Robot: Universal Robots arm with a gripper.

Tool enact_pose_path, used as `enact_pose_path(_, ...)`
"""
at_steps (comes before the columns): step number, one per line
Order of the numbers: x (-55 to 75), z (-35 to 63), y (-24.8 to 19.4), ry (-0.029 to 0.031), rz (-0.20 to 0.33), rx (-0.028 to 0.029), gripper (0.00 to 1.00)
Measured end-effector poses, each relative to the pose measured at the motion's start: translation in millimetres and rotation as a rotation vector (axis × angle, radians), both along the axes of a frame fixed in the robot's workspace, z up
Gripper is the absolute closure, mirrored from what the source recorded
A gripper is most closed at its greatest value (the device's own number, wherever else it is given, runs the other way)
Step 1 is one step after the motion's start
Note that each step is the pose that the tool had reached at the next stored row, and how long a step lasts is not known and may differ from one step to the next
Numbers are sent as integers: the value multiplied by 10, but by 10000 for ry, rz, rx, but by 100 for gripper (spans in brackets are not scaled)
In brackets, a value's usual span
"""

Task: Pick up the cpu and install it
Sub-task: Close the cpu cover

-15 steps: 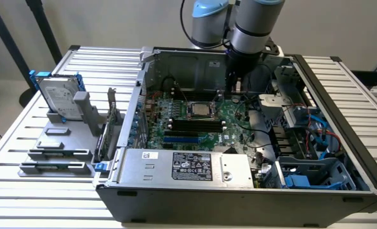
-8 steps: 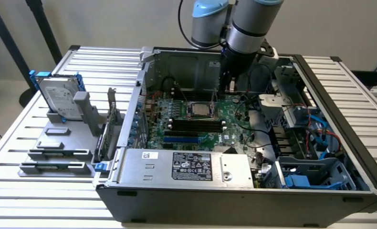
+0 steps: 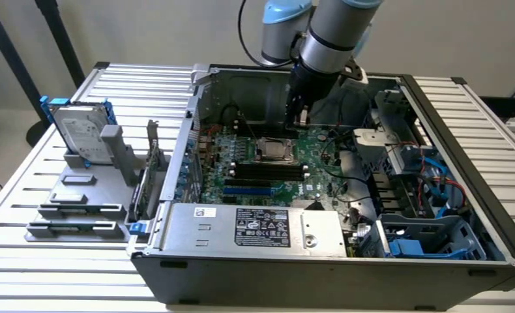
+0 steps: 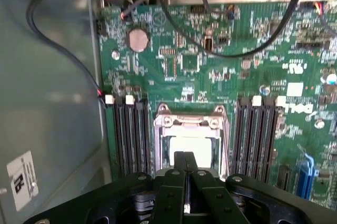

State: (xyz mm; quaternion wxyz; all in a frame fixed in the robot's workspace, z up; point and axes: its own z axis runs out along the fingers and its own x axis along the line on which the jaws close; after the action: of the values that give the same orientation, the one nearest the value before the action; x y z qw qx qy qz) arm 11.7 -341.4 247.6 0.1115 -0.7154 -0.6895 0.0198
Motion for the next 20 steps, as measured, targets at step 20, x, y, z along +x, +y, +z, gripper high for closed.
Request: enact_pose_path(20, -412, -218, -6, 477, 9, 0, 89)
